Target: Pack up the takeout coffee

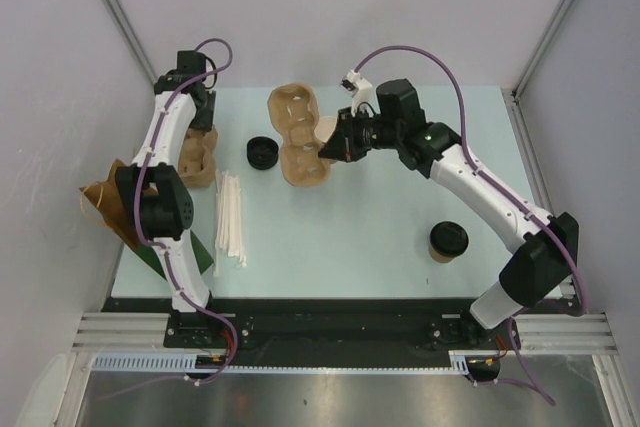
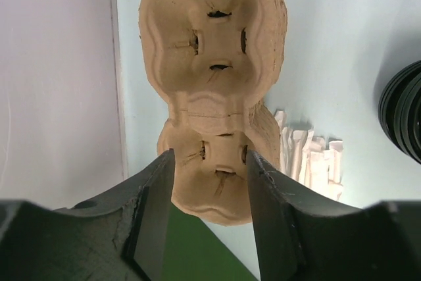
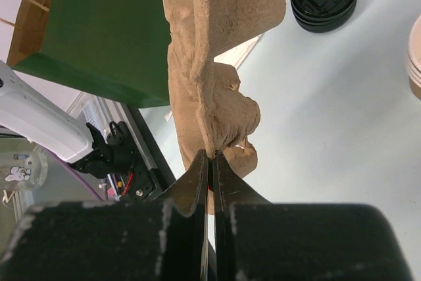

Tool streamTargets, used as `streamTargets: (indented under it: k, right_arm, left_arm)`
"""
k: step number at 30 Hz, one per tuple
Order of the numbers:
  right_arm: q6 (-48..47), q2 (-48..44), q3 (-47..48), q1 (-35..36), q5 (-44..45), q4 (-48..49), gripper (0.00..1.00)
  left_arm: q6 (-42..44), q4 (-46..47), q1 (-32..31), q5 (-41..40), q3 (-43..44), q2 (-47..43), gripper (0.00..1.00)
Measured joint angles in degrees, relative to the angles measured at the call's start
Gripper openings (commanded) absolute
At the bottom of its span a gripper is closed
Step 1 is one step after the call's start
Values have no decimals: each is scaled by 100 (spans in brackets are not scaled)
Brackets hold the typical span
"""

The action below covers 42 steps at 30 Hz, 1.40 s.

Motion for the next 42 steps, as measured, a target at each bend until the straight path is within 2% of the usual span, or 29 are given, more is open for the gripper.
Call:
streamTargets:
  k: [7, 11, 13, 14, 15, 16, 24, 33, 36, 42]
  right_arm:
    - [0, -26, -2, -11, -79, 17, 0]
    - [-11, -74, 0, -275, -155, -20, 0]
    - [-20, -146, 0, -610, -205, -39, 0]
    - [-17, -197, 0, -809, -219, -44, 0]
    - [-17, -256, 2, -1054, -236, -55, 0]
    - [-17, -326, 4, -1292, -245, -61, 0]
    - [-389, -608, 33, -2946, -310, -249, 0]
    - [-1539, 96, 33, -4382, -444, -1711, 0]
    - [-1956, 553, -4, -4680, -415, -2284, 0]
    - [-2610, 1241, -254, -5141, -369, -2997, 0]
  left_arm:
    - [190, 61, 0, 35, 0, 9, 49]
    - [258, 229, 0, 538, -94, -157, 59]
    - [330, 330, 0, 898, -188, -455, 77]
    - [387, 356, -31, 1086, -212, -656, 82]
    - [450, 400, -57, 1252, -212, -874, 96]
    - [507, 474, -96, 1436, -212, -1121, 100]
    - [691, 925, -533, 2830, -214, -2927, 100]
    - [640, 612, -485, 3687, -114, -3864, 100]
    - [619, 313, -258, 3864, -70, -4079, 99]
    - [382, -166, 933, 4330, -675, -4725, 100]
